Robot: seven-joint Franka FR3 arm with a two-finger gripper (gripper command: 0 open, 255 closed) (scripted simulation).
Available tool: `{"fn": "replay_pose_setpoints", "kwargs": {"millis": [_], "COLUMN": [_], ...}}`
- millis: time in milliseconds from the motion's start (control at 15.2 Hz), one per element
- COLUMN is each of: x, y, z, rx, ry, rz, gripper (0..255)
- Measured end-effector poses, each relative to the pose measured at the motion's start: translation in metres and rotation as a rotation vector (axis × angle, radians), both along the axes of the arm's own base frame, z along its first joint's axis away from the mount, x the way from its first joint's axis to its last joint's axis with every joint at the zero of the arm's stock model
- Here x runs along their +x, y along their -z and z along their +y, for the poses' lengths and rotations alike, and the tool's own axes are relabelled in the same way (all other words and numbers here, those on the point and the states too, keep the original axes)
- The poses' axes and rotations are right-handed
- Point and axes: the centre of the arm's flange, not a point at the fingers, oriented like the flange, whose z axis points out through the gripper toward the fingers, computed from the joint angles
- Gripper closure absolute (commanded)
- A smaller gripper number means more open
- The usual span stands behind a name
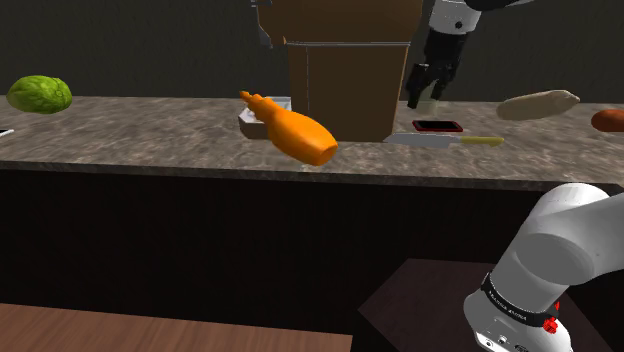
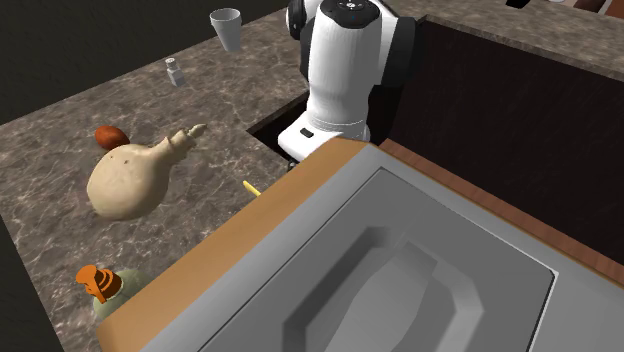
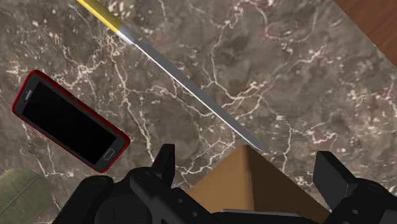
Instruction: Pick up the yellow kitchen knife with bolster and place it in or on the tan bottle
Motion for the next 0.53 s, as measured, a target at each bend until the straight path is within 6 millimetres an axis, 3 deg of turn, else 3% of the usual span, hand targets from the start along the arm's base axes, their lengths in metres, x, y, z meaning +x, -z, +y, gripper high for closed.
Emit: {"fn": "replay_pose_setpoints", "kwargs": {"millis": [198,528], "x": [-0.012,-0.037], "y": [0.012,0.053], "z": [-0.008,-0.049], "rx": [-0.009,-0.053], "ry": [-0.103,-0.55], "rz": [0.001,0.006], "gripper": [0,0]}}
